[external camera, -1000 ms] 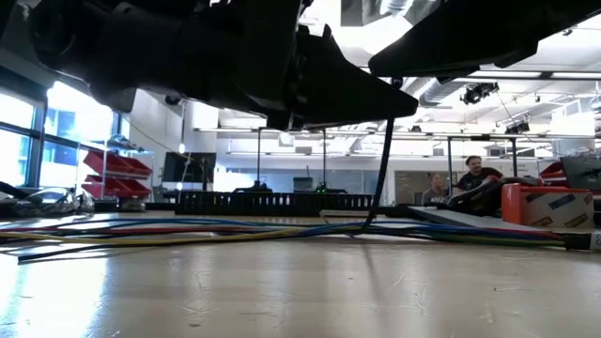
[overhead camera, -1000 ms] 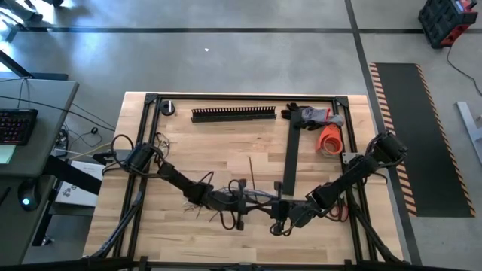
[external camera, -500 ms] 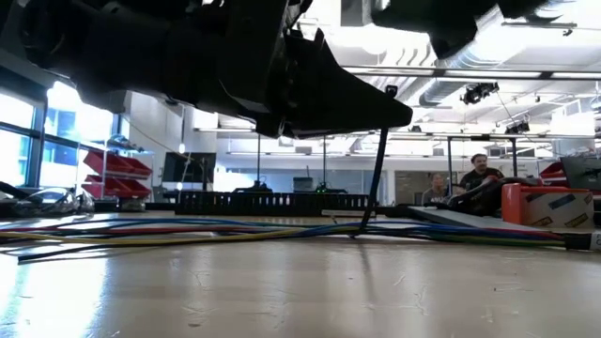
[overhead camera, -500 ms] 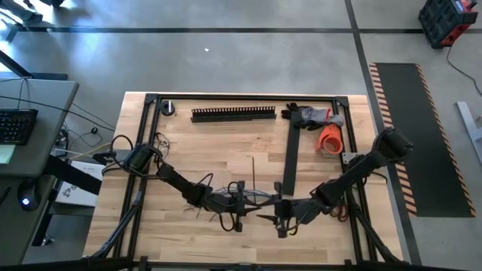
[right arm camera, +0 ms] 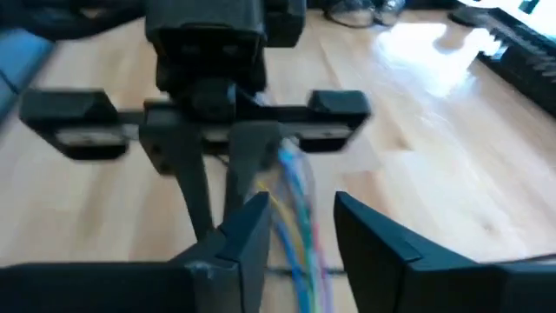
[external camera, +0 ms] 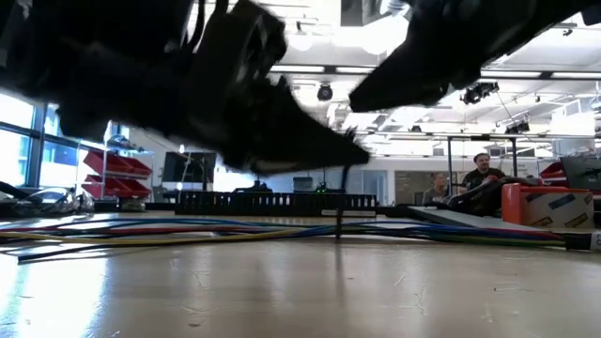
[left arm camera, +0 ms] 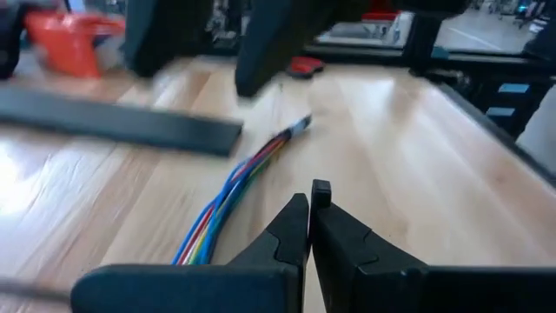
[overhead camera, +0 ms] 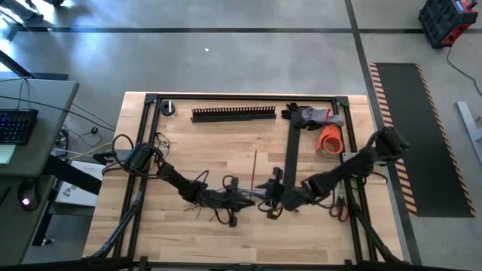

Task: Ziptie cables
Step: Wrap the cable wires using the black zip tie

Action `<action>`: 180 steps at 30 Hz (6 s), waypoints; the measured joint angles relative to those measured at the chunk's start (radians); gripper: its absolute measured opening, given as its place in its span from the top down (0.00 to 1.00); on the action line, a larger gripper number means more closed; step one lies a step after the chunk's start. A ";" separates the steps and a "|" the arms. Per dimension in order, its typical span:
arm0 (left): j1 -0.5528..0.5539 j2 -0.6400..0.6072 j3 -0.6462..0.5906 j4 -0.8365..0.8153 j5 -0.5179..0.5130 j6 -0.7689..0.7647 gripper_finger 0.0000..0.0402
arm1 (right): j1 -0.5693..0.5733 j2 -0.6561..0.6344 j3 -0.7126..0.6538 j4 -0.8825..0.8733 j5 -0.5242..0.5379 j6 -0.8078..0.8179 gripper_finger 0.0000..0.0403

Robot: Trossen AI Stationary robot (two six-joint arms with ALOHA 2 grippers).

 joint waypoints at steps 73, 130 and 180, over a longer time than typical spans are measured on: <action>0.109 -0.005 -0.053 0.143 0.177 -0.250 1.00 | -0.173 0.183 -0.169 0.468 0.072 -0.631 1.00; 0.224 -0.026 -0.054 0.083 0.492 -0.297 1.00 | -0.073 0.184 -0.248 0.634 0.059 -1.126 1.00; 0.224 -0.026 -0.054 0.089 0.530 -0.278 1.00 | -0.095 0.184 -0.319 0.801 -0.086 -1.026 1.00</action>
